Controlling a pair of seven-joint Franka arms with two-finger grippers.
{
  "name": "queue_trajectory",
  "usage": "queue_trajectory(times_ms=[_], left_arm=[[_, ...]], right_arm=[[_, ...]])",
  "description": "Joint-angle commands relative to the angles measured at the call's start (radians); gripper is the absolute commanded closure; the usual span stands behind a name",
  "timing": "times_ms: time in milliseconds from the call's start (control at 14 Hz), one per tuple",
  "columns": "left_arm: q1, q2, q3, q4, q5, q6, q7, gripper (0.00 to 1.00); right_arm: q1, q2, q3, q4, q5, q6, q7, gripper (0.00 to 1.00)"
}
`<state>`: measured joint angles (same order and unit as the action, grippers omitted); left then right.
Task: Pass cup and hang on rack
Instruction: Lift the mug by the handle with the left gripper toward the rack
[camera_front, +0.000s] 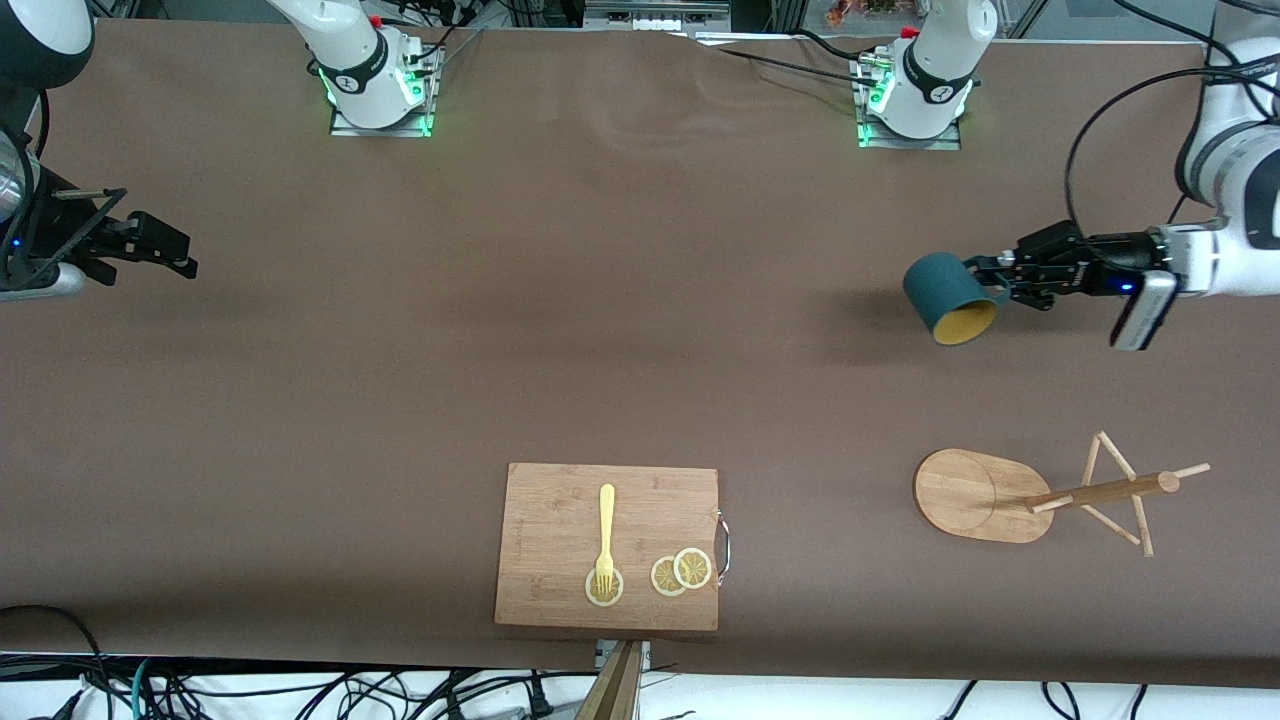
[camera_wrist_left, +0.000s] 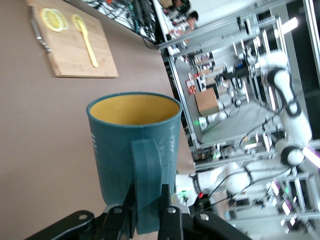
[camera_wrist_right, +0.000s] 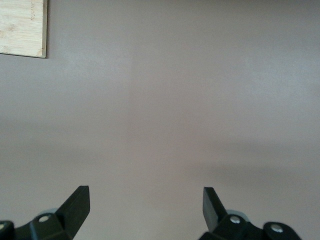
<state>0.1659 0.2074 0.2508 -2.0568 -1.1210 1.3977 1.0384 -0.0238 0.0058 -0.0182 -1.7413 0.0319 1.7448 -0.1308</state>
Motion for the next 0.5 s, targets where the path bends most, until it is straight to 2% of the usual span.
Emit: queue_trajectory(times_ms=[0, 143, 357, 429], left_arm=[[0.041, 0.062, 0.005, 0.072, -0.002, -0.049, -0.118, 1.00], [0.066, 0.090, 0.007, 0.070, -0.097, -0.066, -0.207, 1.00], [0.128, 0.102, 0.007, 0.075, -0.132, -0.072, -0.326, 1.00], [0.138, 0.116, 0.007, 0.075, -0.178, -0.075, -0.357, 1.00]], right_arm=[[0.002, 0.003, 0.000, 0.014, 0.016, -0.005, 0.005, 0.00], [0.002, 0.003, 0.000, 0.014, 0.016, -0.004, 0.005, 0.00], [0.002, 0.002, 0.000, 0.013, 0.016, -0.013, 0.005, 0.00], [0.002, 0.003, 0.000, 0.013, 0.016, -0.010, 0.005, 0.00]])
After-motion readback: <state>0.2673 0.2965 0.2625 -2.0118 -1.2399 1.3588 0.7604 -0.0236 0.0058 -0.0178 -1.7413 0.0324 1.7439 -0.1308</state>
